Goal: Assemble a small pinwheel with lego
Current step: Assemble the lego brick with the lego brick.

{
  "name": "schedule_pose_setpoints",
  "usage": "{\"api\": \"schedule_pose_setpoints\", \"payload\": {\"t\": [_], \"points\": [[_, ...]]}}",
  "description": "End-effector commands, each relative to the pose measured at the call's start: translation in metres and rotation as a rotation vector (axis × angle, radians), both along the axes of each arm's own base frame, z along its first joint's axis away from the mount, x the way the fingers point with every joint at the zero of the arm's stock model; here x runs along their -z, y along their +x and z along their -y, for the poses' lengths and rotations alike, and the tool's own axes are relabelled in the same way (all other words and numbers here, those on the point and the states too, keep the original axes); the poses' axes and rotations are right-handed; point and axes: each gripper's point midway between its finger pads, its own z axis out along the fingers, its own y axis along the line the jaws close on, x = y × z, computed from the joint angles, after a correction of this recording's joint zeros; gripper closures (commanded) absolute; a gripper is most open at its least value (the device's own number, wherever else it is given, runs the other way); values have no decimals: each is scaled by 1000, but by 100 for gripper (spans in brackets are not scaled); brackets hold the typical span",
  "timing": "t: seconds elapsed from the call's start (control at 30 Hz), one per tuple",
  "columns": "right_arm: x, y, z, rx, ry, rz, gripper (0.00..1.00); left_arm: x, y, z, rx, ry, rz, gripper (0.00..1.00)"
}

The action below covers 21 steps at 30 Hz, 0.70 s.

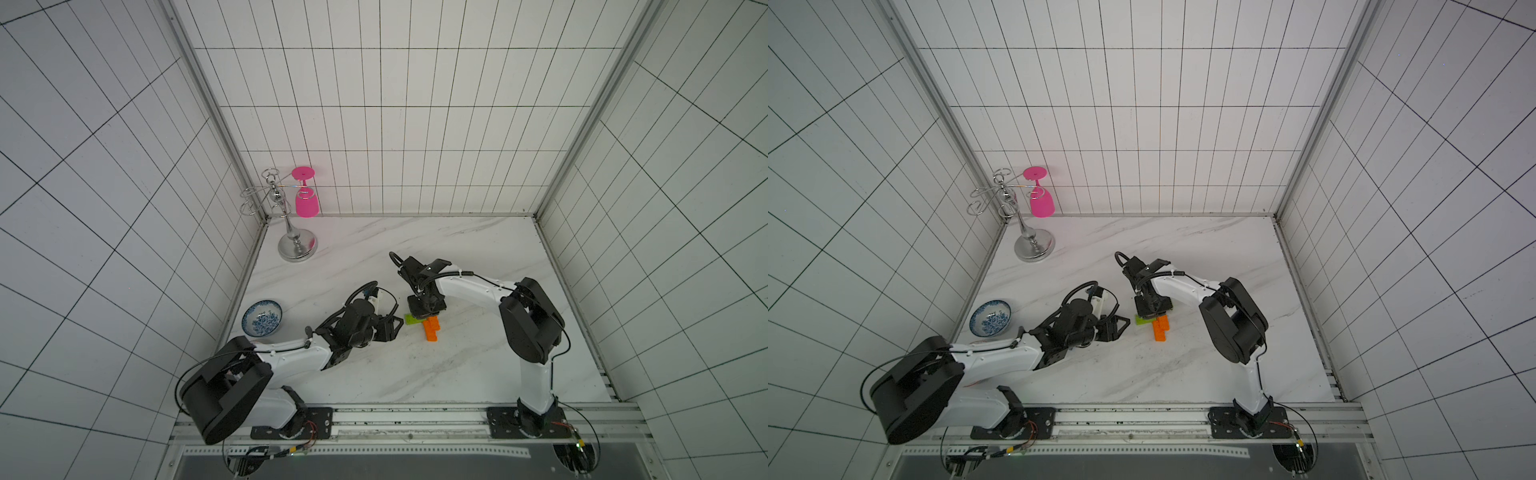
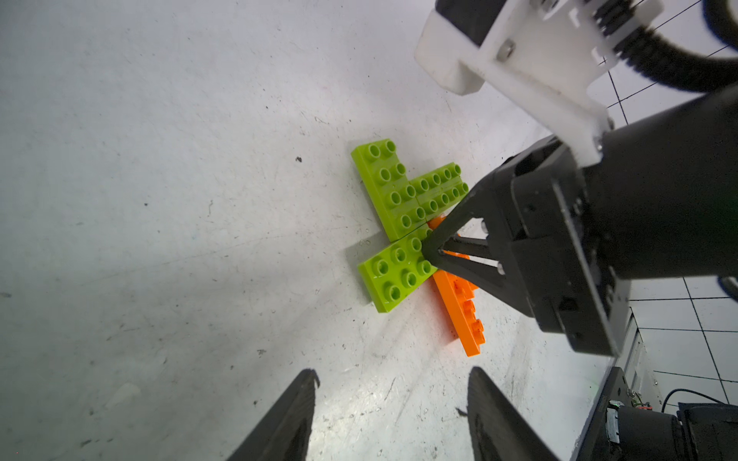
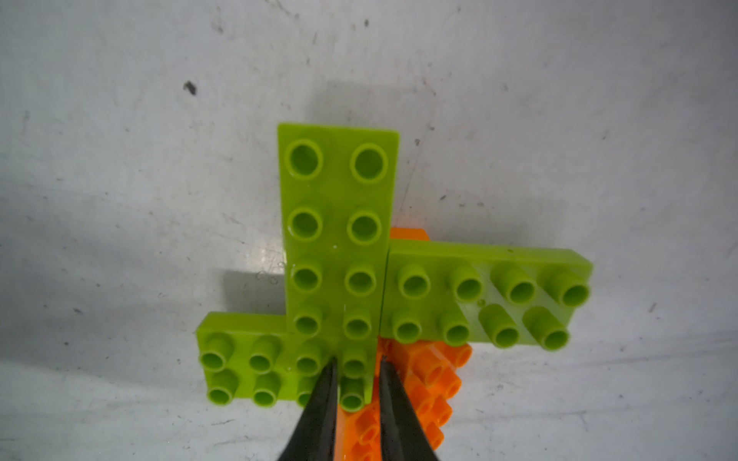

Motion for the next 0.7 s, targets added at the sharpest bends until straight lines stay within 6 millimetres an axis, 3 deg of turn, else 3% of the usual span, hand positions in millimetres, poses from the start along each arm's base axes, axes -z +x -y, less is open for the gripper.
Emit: {"api": "schedule_pose_setpoints", "payload": {"t": [0.0,0.3,0.5,0.67], "points": [[-23,6,1,13,15,24,77,-8,0,1,0,-19,22,38],[-35,6,-2,9,45,41,72,-9,0,1,1,-19,24,38],[-49,6,-14,-4,138,68,68,-10,0,1,3,-18,27,38],[-49,-1,10,57,175,94,73,-13,-1,13,61,6,51,41]]}}
